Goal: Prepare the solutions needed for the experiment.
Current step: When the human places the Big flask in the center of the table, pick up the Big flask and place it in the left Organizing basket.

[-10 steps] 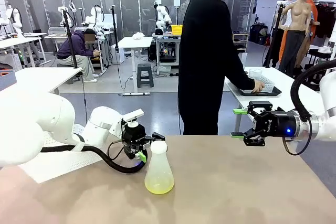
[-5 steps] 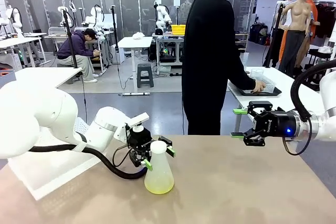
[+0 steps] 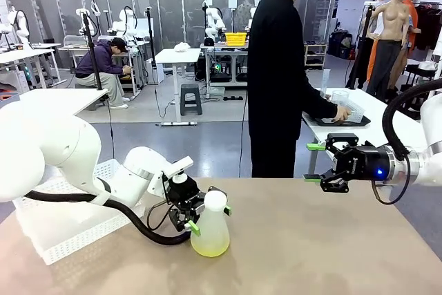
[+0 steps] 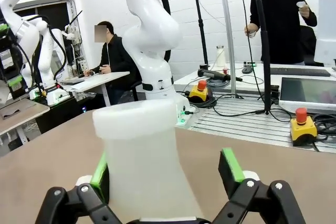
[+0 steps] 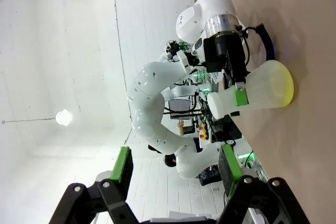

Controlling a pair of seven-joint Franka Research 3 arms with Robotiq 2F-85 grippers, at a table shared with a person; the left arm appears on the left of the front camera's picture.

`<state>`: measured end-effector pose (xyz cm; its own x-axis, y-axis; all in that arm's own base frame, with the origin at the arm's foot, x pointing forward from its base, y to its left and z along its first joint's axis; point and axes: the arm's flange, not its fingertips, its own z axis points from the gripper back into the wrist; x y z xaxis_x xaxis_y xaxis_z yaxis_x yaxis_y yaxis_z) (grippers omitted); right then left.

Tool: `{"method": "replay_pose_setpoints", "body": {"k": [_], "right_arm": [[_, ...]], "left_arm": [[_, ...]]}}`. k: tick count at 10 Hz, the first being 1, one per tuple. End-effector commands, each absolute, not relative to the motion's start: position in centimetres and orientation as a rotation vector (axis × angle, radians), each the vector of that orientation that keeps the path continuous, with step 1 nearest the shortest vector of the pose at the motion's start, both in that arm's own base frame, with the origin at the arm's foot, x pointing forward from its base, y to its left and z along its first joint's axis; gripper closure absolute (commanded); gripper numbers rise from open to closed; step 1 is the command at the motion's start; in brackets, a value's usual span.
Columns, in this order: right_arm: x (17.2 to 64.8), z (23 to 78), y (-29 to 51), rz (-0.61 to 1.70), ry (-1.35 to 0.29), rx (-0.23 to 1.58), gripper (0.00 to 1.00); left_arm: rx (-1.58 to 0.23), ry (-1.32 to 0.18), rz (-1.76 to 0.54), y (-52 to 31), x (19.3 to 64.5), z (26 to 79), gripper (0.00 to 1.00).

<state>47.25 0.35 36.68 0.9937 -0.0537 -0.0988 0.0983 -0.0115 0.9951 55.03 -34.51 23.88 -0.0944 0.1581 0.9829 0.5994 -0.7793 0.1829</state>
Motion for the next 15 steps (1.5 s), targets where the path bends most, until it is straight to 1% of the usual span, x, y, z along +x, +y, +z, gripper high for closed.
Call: {"method": "replay_pose_setpoints", "body": {"k": [1, 2, 3, 4, 6, 7, 8, 9, 10, 11, 12, 13, 14, 15], "right_arm": [[47.3, 36.8, 0.4, -0.116, 0.034, 1.576, 0.17], [47.3, 36.8, 0.4, -0.116, 0.034, 1.576, 0.17], [47.3, 36.8, 0.4, -0.116, 0.034, 1.576, 0.17], [47.3, 36.8, 0.4, -0.116, 0.034, 1.576, 0.17], [47.3, 36.8, 0.4, -0.116, 0.034, 1.576, 0.17], [47.3, 36.8, 0.4, -0.116, 0.034, 1.576, 0.17], [47.3, 36.8, 0.4, -0.116, 0.034, 1.576, 0.17], [47.3, 36.8, 0.4, -0.116, 0.034, 1.576, 0.17], [47.3, 36.8, 0.4, -0.116, 0.034, 1.576, 0.17], [47.3, 36.8, 0.4, -0.116, 0.034, 1.576, 0.17], [47.3, 36.8, 0.4, -0.116, 0.034, 1.576, 0.17], [47.3, 36.8, 0.4, -0.116, 0.034, 1.576, 0.17], [47.3, 36.8, 0.4, -0.116, 0.034, 1.576, 0.17], [47.3, 36.8, 0.4, -0.116, 0.034, 1.576, 0.17]], "left_arm": [[-1.796, -0.915, -1.947, -34.1, 54.0, 23.9, 0.0], [-1.741, -0.955, -1.91, -34.1, 55.0, 23.6, 0.0], [-1.742, -0.979, -1.912, -34.3, 55.6, 23.6, 0.0], [-1.7, -1.004, -1.91, -34.3, 56.3, 24.1, 0.0], [-1.694, -1.012, -1.941, -34.4, 56.6, 25.1, 0.0], [-1.707, -0.982, -1.946, -34.4, 56.4, 25.1, 0.18], [-1.705, -0.973, -1.932, -34.2, 56.3, 24.9, 0.19], [-1.726, -0.959, -1.91, -34.0, 56.3, 24.7, 0.38], [-1.726, -0.945, -1.893, -33.8, 56.3, 24.7, 0.39], [-1.74, -0.935, -1.884, -33.7, 56.1, 24.8, 0.58], [-1.742, -0.932, -1.881, -33.7, 55.8, 24.9, 0.58], [-1.751, -0.93, -1.876, -33.6, 55.5, 24.9, 0.77], [-1.753, -0.939, -1.876, -33.5, 55.1, 25.0, 0.78], [-1.771, -0.944, -1.872, -33.3, 54.9, 25.2, 0.97]]}}
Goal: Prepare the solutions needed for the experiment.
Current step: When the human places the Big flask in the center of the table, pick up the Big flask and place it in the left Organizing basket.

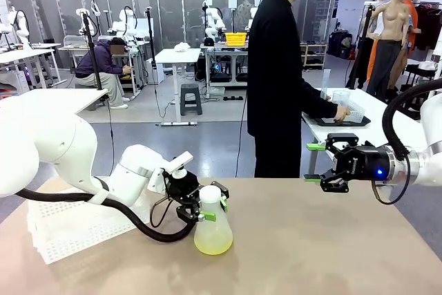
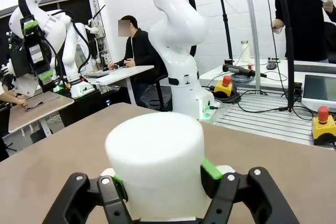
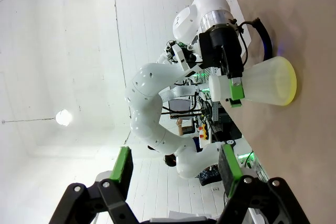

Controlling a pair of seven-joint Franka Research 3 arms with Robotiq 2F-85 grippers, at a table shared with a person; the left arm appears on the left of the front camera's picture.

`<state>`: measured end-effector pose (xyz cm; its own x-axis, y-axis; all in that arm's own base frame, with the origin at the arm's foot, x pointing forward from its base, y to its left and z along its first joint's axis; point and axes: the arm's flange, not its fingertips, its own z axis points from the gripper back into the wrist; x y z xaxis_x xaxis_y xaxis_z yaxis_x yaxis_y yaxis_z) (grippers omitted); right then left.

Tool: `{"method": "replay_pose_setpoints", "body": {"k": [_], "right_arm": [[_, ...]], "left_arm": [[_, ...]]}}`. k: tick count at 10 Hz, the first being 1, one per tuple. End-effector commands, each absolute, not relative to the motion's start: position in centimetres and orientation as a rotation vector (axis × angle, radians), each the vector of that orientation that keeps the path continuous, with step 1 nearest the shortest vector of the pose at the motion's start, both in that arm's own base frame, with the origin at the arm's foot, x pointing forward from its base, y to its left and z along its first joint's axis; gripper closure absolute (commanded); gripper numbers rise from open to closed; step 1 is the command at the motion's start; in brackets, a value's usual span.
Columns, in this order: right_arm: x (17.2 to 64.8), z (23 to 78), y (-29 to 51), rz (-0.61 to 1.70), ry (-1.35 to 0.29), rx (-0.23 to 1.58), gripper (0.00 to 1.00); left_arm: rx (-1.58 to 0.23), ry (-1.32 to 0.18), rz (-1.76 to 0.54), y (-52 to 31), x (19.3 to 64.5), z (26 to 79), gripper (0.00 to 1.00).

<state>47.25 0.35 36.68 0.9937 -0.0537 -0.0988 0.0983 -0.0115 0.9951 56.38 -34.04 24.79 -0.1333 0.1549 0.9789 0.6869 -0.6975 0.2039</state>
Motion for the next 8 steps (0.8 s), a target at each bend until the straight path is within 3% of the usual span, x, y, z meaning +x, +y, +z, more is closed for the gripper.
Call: {"method": "replay_pose_setpoints", "body": {"k": [1, 4, 5, 6, 7, 8], "right_arm": [[47.3, 36.8, 0.4, -0.116, 0.034, 1.576, 0.17], [47.3, 36.8, 0.4, -0.116, 0.034, 1.576, 0.17], [47.3, 36.8, 0.4, -0.116, 0.034, 1.576, 0.17], [47.3, 36.8, 0.4, -0.116, 0.034, 1.576, 0.17], [47.3, 36.8, 0.4, -0.116, 0.034, 1.576, 0.17], [47.3, 36.8, 0.4, -0.116, 0.034, 1.576, 0.17]], "left_arm": [[-1.791, -0.942, -1.862, -33.3, 54.4, 25.4, 0.98], [-1.825, -0.937, -1.858, -33.3, 53.1, 26.7, 1.0], [-1.882, -0.908, -1.839, -33.3, 52.5, 27.7, 0.86], [-1.892, -0.875, -1.828, -33.3, 51.9, 29.1, 0.89], [-1.858, -0.847, -1.823, -33.1, 51.4, 30.6, 1.0], [-1.84, -0.818, -1.846, -32.9, 50.6, 32.1, 0.92]]}}
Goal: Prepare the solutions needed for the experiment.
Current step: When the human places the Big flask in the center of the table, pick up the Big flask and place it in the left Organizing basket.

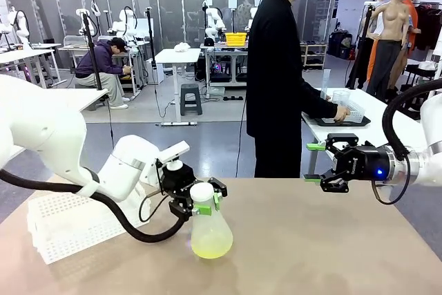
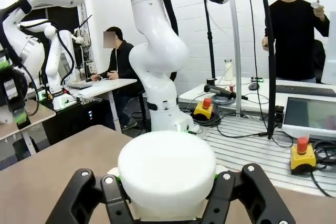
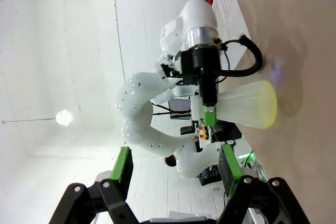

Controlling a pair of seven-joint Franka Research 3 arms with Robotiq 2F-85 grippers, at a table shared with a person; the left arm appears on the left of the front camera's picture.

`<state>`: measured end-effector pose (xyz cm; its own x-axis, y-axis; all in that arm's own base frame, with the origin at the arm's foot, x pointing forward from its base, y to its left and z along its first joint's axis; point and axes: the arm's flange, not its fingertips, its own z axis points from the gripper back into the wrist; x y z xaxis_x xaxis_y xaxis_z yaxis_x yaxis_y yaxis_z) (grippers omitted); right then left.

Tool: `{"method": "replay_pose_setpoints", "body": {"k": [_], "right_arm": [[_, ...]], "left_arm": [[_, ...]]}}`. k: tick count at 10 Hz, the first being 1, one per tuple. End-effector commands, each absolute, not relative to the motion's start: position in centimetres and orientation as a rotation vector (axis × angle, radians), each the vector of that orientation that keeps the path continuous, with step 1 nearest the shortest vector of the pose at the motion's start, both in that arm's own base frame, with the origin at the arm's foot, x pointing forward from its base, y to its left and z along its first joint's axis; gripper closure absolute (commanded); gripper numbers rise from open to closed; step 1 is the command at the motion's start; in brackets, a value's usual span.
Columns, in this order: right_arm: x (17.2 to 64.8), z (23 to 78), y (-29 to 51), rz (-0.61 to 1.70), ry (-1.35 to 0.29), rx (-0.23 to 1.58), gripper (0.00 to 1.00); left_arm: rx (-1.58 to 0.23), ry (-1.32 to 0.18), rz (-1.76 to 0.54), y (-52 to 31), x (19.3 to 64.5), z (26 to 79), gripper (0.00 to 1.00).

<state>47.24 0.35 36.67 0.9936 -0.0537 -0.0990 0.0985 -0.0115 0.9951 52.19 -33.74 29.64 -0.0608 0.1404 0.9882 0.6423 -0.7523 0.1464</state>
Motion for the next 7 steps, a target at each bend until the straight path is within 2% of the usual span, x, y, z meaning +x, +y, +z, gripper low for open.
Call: {"method": "replay_pose_setpoints", "body": {"k": [1, 4, 7], "right_arm": [[47.3, 36.8, 0.4, -0.116, 0.034, 1.576, 0.17], [47.3, 36.8, 0.4, -0.116, 0.034, 1.576, 0.17], [47.3, 36.8, 0.4, -0.116, 0.034, 1.576, 0.17]], "left_arm": [[-1.785, -0.808, -1.843, -32.4, 49.8, 33.8, 0.92], [-1.646, -0.811, -1.936, -29.1, 49.1, 38.5, 0.92], [-1.453, -0.945, -1.949, -22.6, 49.2, 43.7, 0.92]]}}
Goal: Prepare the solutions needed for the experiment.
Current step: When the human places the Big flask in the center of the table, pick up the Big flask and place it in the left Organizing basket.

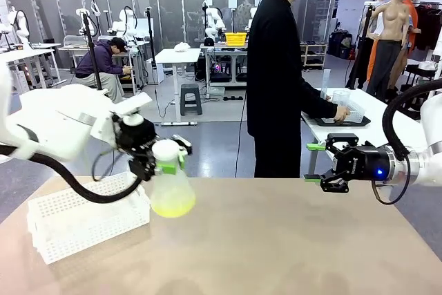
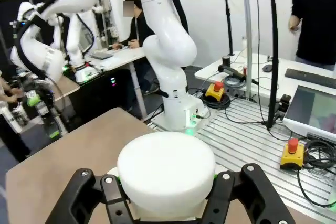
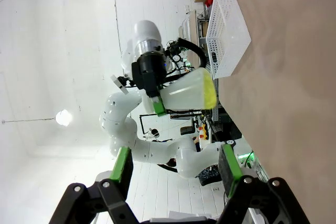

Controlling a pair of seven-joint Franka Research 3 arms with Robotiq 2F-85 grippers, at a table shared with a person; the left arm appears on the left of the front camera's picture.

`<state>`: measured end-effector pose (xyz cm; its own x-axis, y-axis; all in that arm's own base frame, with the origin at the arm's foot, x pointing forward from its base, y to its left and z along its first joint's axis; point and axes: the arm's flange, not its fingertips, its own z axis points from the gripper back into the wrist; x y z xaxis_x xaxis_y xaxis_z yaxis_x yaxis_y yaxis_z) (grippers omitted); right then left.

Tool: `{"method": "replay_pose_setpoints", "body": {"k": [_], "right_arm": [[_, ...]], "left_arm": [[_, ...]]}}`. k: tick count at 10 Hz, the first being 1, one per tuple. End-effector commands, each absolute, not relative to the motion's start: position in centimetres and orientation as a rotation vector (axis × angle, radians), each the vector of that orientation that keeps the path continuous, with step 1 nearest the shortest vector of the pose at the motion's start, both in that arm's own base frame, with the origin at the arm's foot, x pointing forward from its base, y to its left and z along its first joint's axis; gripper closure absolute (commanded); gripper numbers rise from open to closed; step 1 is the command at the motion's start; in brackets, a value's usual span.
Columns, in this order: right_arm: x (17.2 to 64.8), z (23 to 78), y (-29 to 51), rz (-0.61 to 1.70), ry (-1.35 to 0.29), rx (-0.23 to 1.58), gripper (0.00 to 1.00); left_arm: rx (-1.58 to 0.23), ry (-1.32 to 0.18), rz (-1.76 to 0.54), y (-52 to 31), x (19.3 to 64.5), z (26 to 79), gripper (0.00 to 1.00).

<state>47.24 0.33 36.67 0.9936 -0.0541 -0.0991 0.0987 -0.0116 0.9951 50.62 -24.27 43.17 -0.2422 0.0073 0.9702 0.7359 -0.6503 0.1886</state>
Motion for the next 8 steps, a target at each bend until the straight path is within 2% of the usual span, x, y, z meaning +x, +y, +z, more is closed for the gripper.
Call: {"method": "replay_pose_setpoints", "body": {"k": [1, 4, 8], "right_arm": [[47.3, 36.8, 0.4, -0.116, 0.034, 1.576, 0.17], [47.3, 36.8, 0.4, -0.116, 0.034, 1.576, 0.17], [47.3, 36.8, 0.4, -0.116, 0.034, 1.576, 0.17]], "left_arm": [[-1.384, -1.006, -1.922, -19.5, 48.9, 44.8, 0.92], [-1.321, -1.119, -1.818, -11.2, 48.3, 45.7, 0.92], [-1.18, -1.255, -1.721, -1.4, 47.4, 43.6, 0.92]]}}
